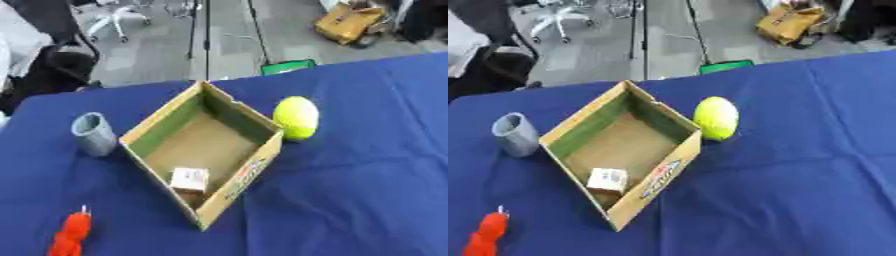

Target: Pick up objects on the table and place them in the box.

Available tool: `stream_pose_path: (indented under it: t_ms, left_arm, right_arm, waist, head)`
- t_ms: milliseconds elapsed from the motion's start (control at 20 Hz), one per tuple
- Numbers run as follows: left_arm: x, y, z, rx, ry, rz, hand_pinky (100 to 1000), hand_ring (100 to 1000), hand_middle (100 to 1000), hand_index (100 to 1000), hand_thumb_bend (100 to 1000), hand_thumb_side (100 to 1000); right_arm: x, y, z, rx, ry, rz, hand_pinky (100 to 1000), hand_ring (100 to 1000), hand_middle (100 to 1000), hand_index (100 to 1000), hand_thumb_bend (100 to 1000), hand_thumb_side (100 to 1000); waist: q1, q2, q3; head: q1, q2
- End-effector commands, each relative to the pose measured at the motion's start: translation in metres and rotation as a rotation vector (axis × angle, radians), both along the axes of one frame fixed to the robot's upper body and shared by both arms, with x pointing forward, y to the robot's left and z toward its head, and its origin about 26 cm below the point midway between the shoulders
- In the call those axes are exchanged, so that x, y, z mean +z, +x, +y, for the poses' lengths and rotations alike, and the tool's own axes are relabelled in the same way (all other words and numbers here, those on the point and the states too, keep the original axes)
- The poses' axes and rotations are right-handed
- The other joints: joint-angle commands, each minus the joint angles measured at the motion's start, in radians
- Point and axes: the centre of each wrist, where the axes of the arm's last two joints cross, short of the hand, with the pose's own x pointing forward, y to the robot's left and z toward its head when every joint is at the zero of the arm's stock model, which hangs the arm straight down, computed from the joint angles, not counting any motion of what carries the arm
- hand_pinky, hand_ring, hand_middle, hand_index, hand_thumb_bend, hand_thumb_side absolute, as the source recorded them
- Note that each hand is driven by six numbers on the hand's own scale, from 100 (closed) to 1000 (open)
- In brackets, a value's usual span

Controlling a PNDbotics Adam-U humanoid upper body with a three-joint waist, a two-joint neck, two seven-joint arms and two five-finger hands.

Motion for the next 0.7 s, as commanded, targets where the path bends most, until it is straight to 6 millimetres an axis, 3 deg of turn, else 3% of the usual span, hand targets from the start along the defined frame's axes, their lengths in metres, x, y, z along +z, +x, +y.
stream_pose_path:
  t_ms: [50,250,300,350,450,700]
  left_arm:
    - [0.007,-0.003,0.003,0.011,0.011,-0.024,908,909,930,935,100,1000]
    - [0.007,-0.003,0.003,0.01,0.012,-0.023,907,906,929,934,100,1000]
    - [0.007,-0.003,0.003,0.009,0.013,-0.023,907,906,929,935,100,1000]
    - [0.007,-0.003,0.003,0.008,0.014,-0.023,907,906,929,935,100,1000]
    - [0.007,-0.003,0.002,0.004,0.018,-0.022,907,905,929,935,100,1000]
    - [0.006,-0.003,0.002,-0.002,0.027,-0.015,905,903,928,934,100,1000]
  right_arm:
    - [0.011,-0.005,-0.002,-0.014,-0.028,-0.034,733,751,703,722,100,636]
    - [0.012,-0.005,0.001,-0.002,-0.047,-0.028,742,762,718,740,100,704]
    - [0.013,-0.004,0.003,0.0,-0.058,-0.023,767,802,765,796,100,876]
    - [0.013,-0.004,0.005,-0.003,-0.073,-0.012,767,802,765,796,100,876]
    - [0.015,-0.002,0.01,-0.032,-0.116,0.057,785,826,804,840,100,1000]
    - [0.04,-0.002,0.023,-0.141,-0.256,0.34,828,863,855,908,100,1000]
  waist:
    - [-0.004,-0.016,0.0]
    - [-0.008,-0.014,0.001]
    - [-0.01,-0.014,0.002]
    - [-0.012,-0.014,0.003]
    - [-0.018,-0.015,0.006]
    - [-0.029,-0.018,0.015]
  head:
    - [0.0,-0.004]
    - [-0.015,-0.009]
    - [-0.023,-0.009]
    - [-0.03,-0.008]
    - [-0.041,-0.006]
    - [-0.052,-0.001]
